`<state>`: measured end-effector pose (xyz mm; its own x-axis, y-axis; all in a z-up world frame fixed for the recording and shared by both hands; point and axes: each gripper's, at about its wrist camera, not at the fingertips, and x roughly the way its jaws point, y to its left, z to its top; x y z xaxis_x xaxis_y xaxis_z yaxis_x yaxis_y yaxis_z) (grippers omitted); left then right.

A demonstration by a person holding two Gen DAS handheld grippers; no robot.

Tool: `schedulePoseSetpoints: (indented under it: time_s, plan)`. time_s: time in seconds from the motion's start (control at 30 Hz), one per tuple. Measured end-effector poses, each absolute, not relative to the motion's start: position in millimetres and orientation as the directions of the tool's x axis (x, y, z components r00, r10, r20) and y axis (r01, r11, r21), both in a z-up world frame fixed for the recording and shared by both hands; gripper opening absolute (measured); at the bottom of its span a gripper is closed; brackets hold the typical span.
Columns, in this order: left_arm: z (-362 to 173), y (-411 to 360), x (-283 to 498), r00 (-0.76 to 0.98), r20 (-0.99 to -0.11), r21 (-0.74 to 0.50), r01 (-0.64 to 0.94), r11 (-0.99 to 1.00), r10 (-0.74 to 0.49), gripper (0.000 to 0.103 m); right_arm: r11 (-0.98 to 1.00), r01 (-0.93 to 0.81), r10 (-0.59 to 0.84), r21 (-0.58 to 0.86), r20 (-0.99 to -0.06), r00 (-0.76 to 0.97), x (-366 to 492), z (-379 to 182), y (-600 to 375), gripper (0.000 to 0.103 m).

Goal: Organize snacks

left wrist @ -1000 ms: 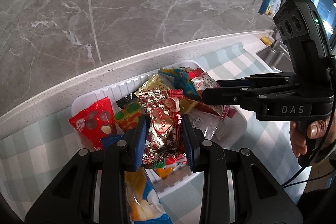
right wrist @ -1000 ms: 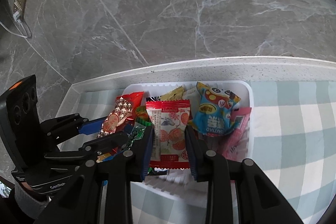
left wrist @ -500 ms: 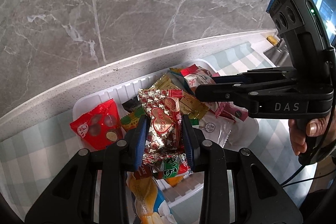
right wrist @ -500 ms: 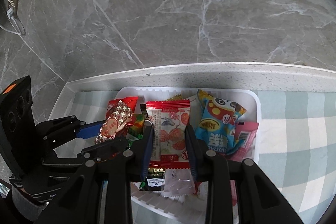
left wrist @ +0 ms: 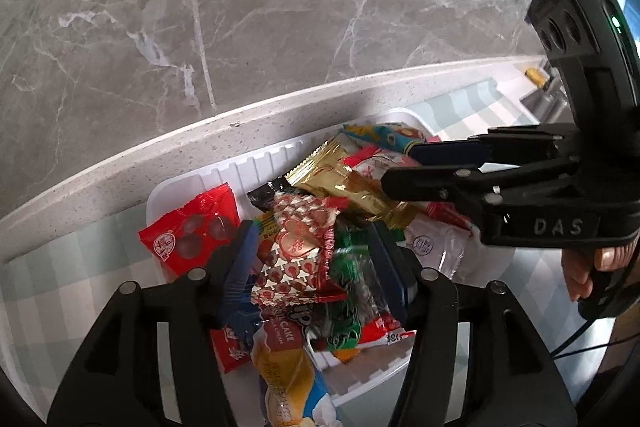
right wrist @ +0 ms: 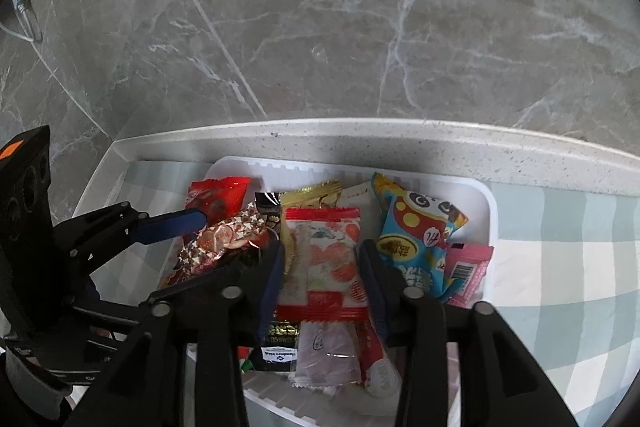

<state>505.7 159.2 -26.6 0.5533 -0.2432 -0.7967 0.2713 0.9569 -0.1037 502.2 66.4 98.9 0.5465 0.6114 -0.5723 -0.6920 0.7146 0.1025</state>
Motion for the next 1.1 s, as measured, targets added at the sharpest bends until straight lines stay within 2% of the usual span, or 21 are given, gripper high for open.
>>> schedulePoseSetpoints:
  time_s: [0.03,0.1,0.13,0.3,0.37,0.57,0.73,1.1]
  plan:
    - [-25.3,159.5,505.1,0.56,-0.794,-0.098,0.263,0.96,-0.235,0.056,0.713,-0.694,0.616,0.1,-0.562,0.552,499.2,100.9,64.8,0.046]
    - [-21.0,158.8,502.7,0.578,-0.787,-0.078,0.252,0.964,-0.215,0.063,0.711,-0.696,0.625,0.097,-0.542,0.563,493.4,105.2,60.5,0.049]
    - [-18.8,158.3,501.4,0.584,-0.784,-0.074,0.25,0.965,-0.212,0.069,0.709,-0.698,0.631,0.095,-0.527,0.569,488.8,108.2,58.1,0.052]
    - [0.0,158.3,486.9,0.623,-0.761,-0.046,0.227,0.973,-0.181,0.08,0.716,-0.697,0.636,0.053,-0.46,0.619,461.6,122.0,41.1,0.064]
    - [6.4,156.6,480.9,0.637,-0.752,-0.034,0.219,0.975,-0.169,0.087,0.718,-0.695,0.639,0.04,-0.433,0.636,448.2,127.6,32.4,0.07]
    - [34.5,150.0,452.7,0.682,-0.721,0.011,0.193,0.981,-0.126,0.087,0.738,-0.675,0.632,0.012,-0.363,0.685,409.3,135.9,5.4,0.082]
    - [58.5,138.2,422.9,0.713,-0.694,0.033,0.176,0.984,-0.104,0.09,0.751,-0.66,0.621,-0.006,-0.333,0.709,377.6,134.7,-11.8,0.082]
    - [96.7,111.0,366.7,0.749,-0.657,0.074,0.175,0.982,-0.084,0.09,0.773,-0.635,0.609,0.004,-0.289,0.739,323.0,121.1,-45.0,0.083]
